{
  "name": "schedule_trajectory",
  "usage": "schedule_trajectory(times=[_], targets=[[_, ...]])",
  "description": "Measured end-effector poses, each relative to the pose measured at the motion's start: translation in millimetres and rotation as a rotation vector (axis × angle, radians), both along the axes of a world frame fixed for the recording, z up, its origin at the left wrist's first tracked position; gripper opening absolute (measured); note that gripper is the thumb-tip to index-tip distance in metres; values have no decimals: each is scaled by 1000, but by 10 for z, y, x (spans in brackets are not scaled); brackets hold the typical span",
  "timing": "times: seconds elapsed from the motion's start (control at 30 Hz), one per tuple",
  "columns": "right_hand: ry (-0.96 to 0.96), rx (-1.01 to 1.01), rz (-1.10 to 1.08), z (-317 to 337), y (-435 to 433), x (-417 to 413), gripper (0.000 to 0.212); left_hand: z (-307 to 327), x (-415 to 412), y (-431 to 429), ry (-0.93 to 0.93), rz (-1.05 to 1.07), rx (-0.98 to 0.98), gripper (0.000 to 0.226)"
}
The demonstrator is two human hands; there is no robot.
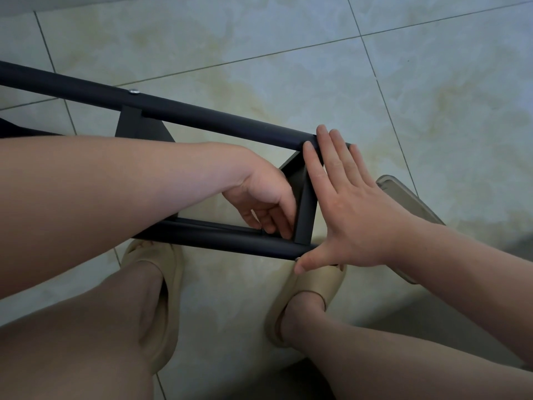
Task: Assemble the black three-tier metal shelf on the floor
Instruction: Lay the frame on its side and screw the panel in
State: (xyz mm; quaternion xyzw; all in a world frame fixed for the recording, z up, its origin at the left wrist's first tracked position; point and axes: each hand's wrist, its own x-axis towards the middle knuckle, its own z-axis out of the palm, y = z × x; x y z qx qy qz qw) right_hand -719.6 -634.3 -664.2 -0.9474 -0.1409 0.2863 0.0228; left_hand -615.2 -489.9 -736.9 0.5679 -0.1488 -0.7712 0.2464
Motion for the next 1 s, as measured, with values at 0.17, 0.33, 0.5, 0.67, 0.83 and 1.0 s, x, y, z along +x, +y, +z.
schedule_trajectory(times=[0.17, 0.33, 0.5, 0.67, 0.83, 1.0], targets=[[6, 2, -5, 7, 10, 4, 156, -3, -6, -26, -16, 26, 1, 11], [13, 2, -8, 18, 12, 4, 156, 24, 5, -13, 2, 14, -10, 10], [21, 2, -14, 26, 24, 6, 157, 15, -6, -6, -59, -7, -23, 8], [25, 0, -16, 32, 28, 8, 157, 5, -4, -4, -15, 14, -21, 10], [21, 3, -18, 32, 25, 11, 158, -5, -30, 14, -19, 22, 6, 7], [20, 8, -21, 29, 31, 7, 157, -2, -2, -4, -20, 8, 6, 8]])
